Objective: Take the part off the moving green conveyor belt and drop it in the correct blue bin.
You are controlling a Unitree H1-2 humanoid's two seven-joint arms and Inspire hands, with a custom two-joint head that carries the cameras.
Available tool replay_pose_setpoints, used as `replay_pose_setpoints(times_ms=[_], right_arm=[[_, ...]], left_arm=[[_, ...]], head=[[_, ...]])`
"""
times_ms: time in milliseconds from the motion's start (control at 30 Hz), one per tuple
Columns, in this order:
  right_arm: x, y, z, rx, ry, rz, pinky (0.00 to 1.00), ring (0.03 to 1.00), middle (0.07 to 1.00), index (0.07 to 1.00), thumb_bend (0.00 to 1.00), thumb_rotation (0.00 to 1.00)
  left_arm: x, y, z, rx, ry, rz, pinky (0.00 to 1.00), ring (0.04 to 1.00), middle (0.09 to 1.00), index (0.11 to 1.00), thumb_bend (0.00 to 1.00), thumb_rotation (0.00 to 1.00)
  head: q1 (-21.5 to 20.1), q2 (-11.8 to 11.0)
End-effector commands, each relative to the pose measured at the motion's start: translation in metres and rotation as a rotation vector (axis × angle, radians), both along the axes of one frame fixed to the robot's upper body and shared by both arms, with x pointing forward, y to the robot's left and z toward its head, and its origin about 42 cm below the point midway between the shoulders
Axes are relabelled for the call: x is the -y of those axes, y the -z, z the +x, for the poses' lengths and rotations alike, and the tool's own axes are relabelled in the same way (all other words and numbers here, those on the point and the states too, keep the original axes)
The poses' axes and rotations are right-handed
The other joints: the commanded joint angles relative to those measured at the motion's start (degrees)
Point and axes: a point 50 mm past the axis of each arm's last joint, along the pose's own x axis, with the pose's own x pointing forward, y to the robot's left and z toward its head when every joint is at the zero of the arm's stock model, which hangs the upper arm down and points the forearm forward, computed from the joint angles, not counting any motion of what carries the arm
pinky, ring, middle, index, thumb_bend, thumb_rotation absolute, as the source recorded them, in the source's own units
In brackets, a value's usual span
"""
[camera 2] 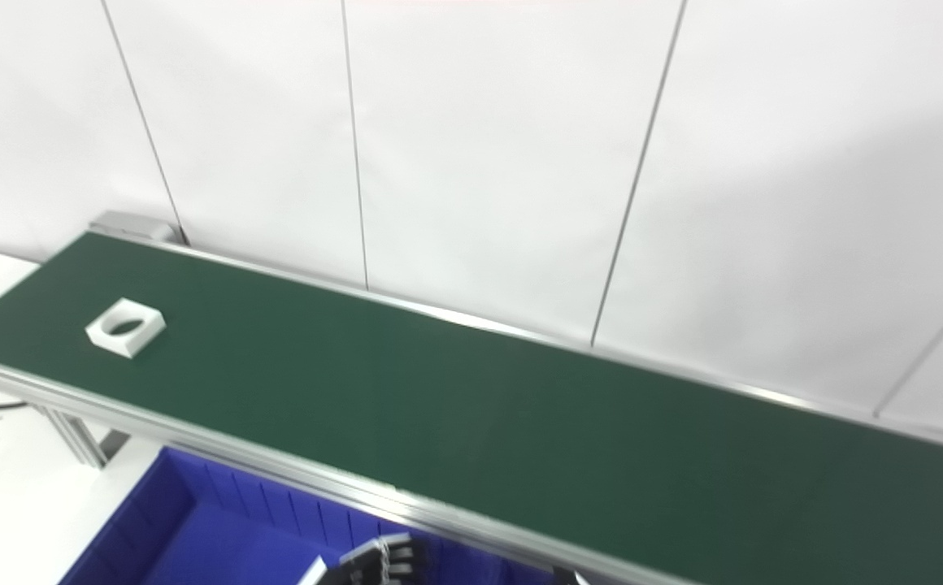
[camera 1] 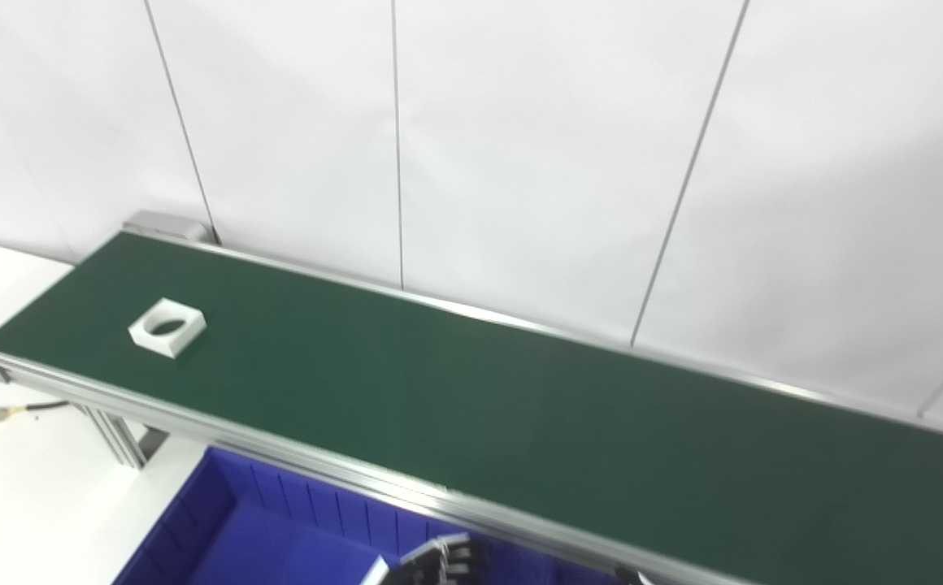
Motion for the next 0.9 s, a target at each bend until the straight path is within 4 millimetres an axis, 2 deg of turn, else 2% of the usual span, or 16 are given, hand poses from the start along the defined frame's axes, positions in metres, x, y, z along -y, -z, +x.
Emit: replay_pose_setpoints(times_ms=[0,200,467,567,867], right_arm=[[-0.003,-0.009,0.007,0.082,-0.005,0.032,0.60,0.722,0.799,0.862,0.53,0.59],[0.000,-0.006,0.008,0.063,0.003,0.044,0.63,0.730,0.802,0.877,0.51,0.56],[0.004,-0.004,0.011,0.058,0.003,0.039,0.65,0.749,0.820,0.891,0.46,0.50],[0.005,-0.004,0.011,0.055,0.000,0.044,0.66,0.761,0.827,0.895,0.45,0.49],[0.007,-0.004,0.012,0.055,0.003,0.042,0.66,0.761,0.825,0.897,0.44,0.50]], left_arm=[[0.001,-0.013,0.009,0.088,0.005,0.005,0.64,0.697,0.748,0.770,0.85,0.60],[0.005,-0.018,0.012,0.111,0.018,0.012,0.62,0.682,0.736,0.759,0.87,0.61],[0.008,-0.019,0.017,0.125,0.040,0.019,0.61,0.668,0.726,0.750,0.81,0.53],[0.007,-0.029,0.018,0.163,0.059,0.035,0.60,0.662,0.726,0.746,0.78,0.48],[0.005,-0.063,0.026,0.290,0.056,0.022,0.60,0.663,0.720,0.732,0.82,0.45]], head=[[0.6,-0.4],[3.4,-2.1],[6.6,-3.4],[6.9,-3.4],[7.3,-3.3]])
